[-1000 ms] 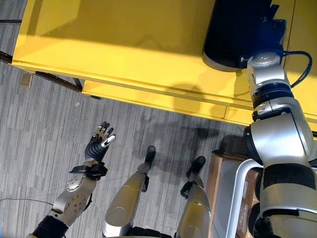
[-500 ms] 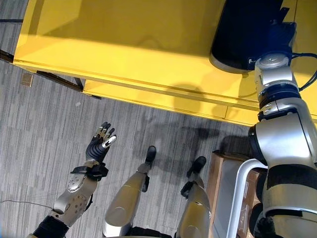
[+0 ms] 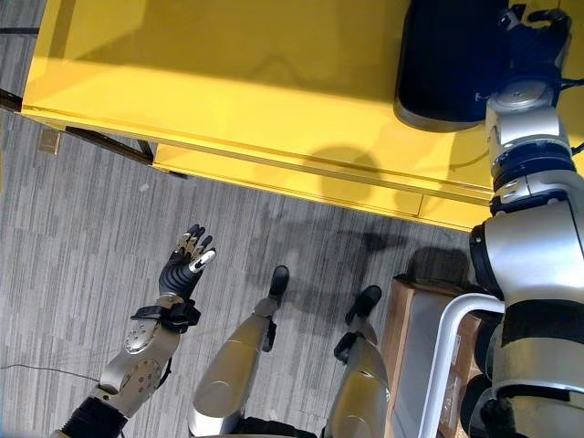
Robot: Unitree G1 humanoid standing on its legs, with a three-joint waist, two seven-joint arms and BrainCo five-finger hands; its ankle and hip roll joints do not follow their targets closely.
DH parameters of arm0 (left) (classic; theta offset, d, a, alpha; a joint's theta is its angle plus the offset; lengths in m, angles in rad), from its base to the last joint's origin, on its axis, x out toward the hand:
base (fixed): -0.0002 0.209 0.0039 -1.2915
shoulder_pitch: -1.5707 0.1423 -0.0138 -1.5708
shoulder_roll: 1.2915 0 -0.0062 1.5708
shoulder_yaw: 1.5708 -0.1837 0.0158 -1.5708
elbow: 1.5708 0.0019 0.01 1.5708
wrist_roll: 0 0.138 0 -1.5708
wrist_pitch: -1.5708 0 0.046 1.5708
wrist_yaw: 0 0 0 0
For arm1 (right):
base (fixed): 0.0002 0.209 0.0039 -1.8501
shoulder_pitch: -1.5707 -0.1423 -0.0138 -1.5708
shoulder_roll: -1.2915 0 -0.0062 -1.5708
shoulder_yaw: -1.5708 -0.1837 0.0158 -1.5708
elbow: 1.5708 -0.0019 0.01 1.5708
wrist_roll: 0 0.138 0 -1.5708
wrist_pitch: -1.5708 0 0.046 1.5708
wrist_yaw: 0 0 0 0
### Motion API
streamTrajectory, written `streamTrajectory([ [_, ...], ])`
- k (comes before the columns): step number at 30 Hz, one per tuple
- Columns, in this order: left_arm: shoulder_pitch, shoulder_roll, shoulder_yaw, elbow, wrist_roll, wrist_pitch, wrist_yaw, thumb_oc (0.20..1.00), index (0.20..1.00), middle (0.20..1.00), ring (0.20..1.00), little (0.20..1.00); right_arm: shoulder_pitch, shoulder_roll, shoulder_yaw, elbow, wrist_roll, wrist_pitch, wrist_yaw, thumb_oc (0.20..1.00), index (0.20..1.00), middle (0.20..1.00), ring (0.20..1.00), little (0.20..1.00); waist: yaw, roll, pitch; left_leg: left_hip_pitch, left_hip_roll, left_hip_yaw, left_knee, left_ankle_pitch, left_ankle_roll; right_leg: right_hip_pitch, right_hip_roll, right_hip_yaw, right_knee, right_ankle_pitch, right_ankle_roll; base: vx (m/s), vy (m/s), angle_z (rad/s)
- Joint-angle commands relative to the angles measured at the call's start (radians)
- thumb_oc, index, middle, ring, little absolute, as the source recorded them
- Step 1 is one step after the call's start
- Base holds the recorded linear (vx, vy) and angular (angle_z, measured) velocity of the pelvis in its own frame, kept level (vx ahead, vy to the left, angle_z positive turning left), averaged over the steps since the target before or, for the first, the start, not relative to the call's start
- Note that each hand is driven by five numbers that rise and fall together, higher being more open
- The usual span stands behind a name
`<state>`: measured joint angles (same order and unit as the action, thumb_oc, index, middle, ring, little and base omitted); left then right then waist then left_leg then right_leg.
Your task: Move parts from the plastic box to the shelf.
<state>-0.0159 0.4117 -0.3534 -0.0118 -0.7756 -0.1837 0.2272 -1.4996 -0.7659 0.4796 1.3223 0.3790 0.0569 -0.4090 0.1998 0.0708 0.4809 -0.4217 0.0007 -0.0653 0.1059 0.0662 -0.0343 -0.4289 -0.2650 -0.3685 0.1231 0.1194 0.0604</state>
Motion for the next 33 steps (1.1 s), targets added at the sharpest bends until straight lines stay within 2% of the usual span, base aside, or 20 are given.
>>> streamTrajectory([
  [1,0.036,0.049,0.001,-0.083,-0.019,-0.053,0.004,1.000,1.000,1.000,1.000,1.000,-0.131,-0.072,0.118,-0.047,0.025,-0.058,-0.027,1.000,1.000,1.000,1.000,1.000,-0.004,-0.011,-0.005,0.019,0.007,0.005,0.007,-0.031,-0.023,0.005,-0.049,0.060,0.119,-0.054,0.099,0.00,0.000,0.00],
  [12,0.041,0.053,0.017,-0.063,-0.023,-0.057,0.006,1.000,1.000,1.000,1.000,1.000,-0.117,-0.066,0.094,-0.095,0.047,-0.067,-0.043,1.000,1.000,1.000,1.000,1.000,-0.013,-0.016,-0.019,0.036,0.005,0.003,0.014,-0.037,-0.026,0.025,-0.046,0.065,0.119,-0.058,0.097,0.00,0.000,0.00],
  [17,0.038,0.057,0.018,-0.054,-0.026,-0.052,0.000,1.000,1.000,1.000,1.000,1.000,-0.076,-0.059,0.057,-0.177,0.065,-0.086,-0.059,1.000,1.000,1.000,1.000,1.000,-0.023,-0.024,-0.034,0.060,0.005,0.002,0.013,-0.040,-0.029,0.061,-0.043,0.063,0.104,-0.055,0.096,0.00,0.000,0.00],
  [21,0.043,0.052,0.026,-0.043,-0.030,-0.046,-0.001,1.000,1.000,1.000,1.000,1.000,0.003,-0.041,0.001,-0.322,0.084,-0.116,-0.088,1.000,1.000,1.000,1.000,1.000,-0.034,-0.029,-0.050,0.091,0.013,0.004,0.005,-0.040,-0.031,0.092,-0.036,0.064,0.083,-0.052,0.094,0.01,0.005,-0.07],
  [24,0.056,0.046,0.047,-0.040,-0.023,-0.030,0.003,1.000,1.000,1.000,1.000,1.000,0.153,-0.025,-0.058,-0.577,0.013,-0.122,-0.110,1.000,1.000,1.000,1.000,1.000,-0.058,-0.041,-0.076,0.135,0.027,0.009,-0.023,-0.035,-0.033,0.135,-0.019,0.072,0.040,-0.042,0.094,0.02,-0.001,-0.13],
  [26,0.080,0.038,0.063,-0.037,-0.017,-0.014,0.004,1.000,1.000,1.000,1.000,1.000,0.320,0.019,-0.150,-0.785,-0.008,-0.139,-0.123,1.000,1.000,1.000,1.000,1.000,-0.080,-0.049,-0.102,0.175,0.038,0.017,-0.058,-0.022,-0.033,0.173,-0.006,0.074,-0.006,-0.028,0.095,0.03,-0.019,-0.17],
  [29,0.107,0.029,0.082,-0.034,-0.006,0.010,0.004,1.000,1.000,1.000,1.000,1.000,0.513,0.089,-0.246,-0.956,-0.024,-0.153,-0.116,1.000,1.000,1.000,1.000,1.000,-0.099,-0.056,-0.136,0.218,0.052,0.029,-0.097,-0.010,-0.038,0.209,0.007,0.075,-0.048,-0.018,0.097,0.04,-0.044,-0.29],
  [32,0.136,0.004,0.109,-0.039,0.009,0.032,0.005,1.000,1.000,1.000,1.000,1.000,0.746,0.199,-0.331,-1.143,-0.020,-0.185,-0.086,1.000,1.000,1.000,1.000,1.000,-0.128,-0.061,-0.170,0.262,0.072,0.046,-0.135,0.004,-0.048,0.242,0.022,0.086,-0.085,-0.012,0.100,0.06,-0.070,-0.21],
  [33,0.167,-0.008,0.125,-0.041,0.020,0.047,-0.002,1.000,1.000,1.000,1.000,1.000,0.890,0.270,-0.357,-1.231,-0.012,-0.192,-0.055,1.000,1.000,1.000,1.000,1.000,-0.136,-0.063,-0.202,0.297,0.087,0.055,-0.168,0.017,-0.059,0.269,0.035,0.088,-0.107,-0.012,0.099,0.11,-0.118,-0.46],
])
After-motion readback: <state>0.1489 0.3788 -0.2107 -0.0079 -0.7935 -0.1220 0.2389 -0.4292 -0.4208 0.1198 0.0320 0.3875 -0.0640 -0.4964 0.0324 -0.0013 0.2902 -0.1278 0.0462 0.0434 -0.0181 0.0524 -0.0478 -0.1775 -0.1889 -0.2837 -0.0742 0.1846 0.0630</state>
